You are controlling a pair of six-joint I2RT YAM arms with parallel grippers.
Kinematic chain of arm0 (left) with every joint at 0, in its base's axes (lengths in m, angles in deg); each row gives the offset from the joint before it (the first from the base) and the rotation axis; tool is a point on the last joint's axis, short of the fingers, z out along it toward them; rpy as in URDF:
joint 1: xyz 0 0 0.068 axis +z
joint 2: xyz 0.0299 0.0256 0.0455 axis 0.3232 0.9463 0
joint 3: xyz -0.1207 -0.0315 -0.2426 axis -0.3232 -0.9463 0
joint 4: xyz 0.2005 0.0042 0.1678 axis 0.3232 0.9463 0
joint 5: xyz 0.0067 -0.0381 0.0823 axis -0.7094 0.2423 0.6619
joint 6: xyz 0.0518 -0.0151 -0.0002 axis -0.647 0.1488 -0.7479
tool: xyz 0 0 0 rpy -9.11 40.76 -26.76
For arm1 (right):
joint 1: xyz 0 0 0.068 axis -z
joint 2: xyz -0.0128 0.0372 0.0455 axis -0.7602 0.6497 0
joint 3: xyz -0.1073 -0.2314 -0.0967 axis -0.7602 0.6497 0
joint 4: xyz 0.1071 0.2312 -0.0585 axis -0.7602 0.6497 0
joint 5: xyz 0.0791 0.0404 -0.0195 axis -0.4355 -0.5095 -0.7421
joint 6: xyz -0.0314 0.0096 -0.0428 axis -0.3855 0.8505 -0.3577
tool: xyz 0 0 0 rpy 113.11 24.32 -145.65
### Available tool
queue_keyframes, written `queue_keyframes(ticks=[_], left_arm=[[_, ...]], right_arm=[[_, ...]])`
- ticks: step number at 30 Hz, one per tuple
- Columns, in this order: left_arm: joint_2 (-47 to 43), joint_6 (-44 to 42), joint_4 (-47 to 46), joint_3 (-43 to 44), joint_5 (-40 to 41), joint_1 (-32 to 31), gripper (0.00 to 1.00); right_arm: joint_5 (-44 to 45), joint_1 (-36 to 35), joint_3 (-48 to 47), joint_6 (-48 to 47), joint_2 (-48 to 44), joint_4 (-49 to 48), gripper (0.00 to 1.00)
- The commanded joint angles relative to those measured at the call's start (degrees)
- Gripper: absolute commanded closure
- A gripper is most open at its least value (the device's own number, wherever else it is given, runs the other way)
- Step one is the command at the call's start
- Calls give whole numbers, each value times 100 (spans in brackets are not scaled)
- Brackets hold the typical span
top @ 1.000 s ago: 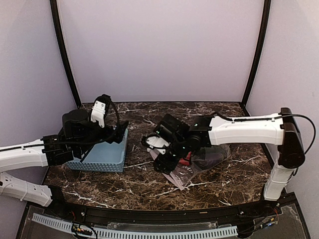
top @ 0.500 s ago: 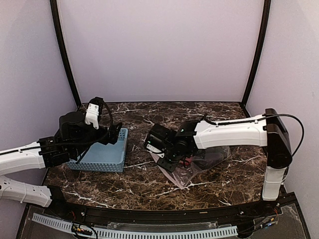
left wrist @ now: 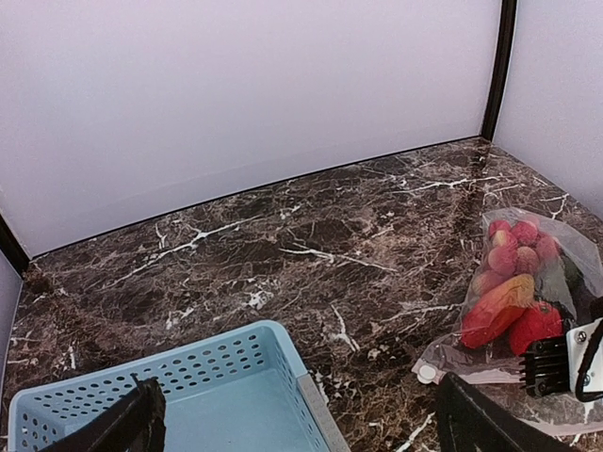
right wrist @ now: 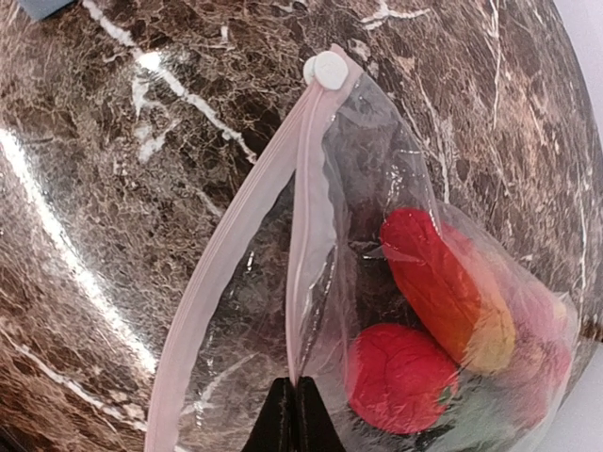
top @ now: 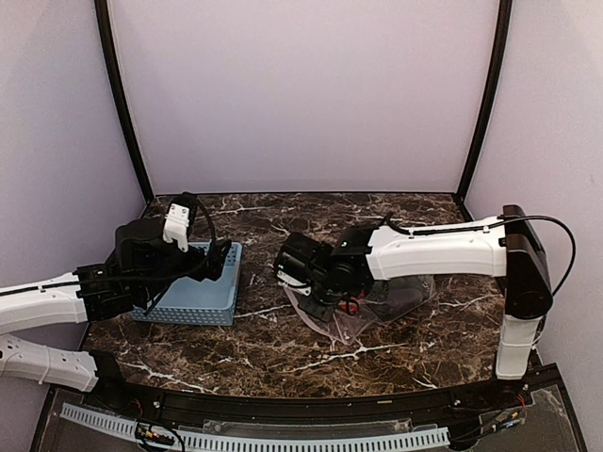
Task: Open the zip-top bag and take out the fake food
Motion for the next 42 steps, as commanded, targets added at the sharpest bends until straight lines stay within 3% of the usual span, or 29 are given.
queue_keyframes(ticks=[1, 11, 17, 25, 33, 42], left_arm=[[-213, -181, -223, -264, -239, 28, 1], [-285, -892, -1764, -1280, -1665, -512, 3], [846, -1093, -2746, -1266, -2324, -698, 15], [2532, -1593, -3774, -505, -2514, -1043, 22], [4108, -1834, -4691, 294, -2770, -1084, 42], [5297, -1929, -5520, 883, -2971, -1080, 50]], right_arm=[[-375, 41, 41, 52, -188, -100, 100], [-1890, 774, 807, 476, -1320, -1372, 100], [-2725, 1241, 1372, 776, -1798, -2044, 100], [-3430, 1485, 1761, 1005, -1863, -2522, 100], [-3840, 1519, 1912, 1209, -1968, -2909, 100], [-3990, 1597, 2070, 1426, -2242, -3159, 100]])
